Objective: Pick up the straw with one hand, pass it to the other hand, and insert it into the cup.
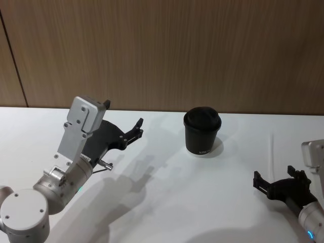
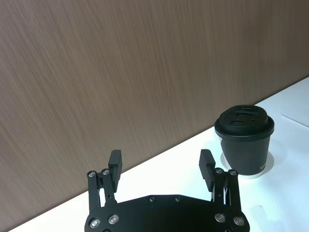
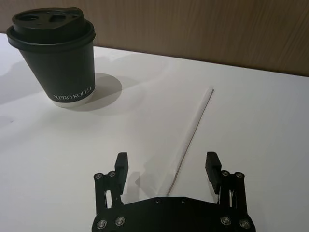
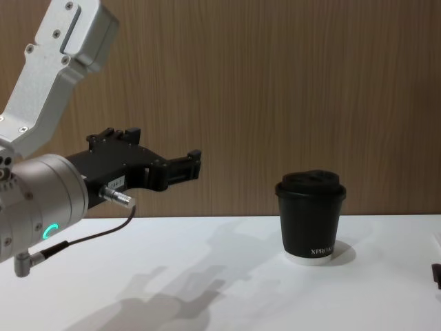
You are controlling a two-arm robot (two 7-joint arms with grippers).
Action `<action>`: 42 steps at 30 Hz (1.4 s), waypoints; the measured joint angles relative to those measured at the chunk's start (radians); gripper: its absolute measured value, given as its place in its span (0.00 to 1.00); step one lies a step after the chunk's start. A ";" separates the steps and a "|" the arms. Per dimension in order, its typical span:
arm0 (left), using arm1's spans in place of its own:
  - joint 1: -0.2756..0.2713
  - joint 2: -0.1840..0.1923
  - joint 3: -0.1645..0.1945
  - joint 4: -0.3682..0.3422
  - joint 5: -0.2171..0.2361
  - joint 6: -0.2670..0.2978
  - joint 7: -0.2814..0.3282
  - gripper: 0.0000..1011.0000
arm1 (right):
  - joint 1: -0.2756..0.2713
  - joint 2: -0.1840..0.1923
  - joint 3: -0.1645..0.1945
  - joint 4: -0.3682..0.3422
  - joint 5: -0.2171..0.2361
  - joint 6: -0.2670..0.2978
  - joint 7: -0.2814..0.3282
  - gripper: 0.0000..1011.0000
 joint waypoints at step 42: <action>0.000 0.000 0.000 0.000 0.000 0.000 0.000 0.99 | 0.018 -0.062 0.032 0.015 0.001 0.118 -0.011 0.99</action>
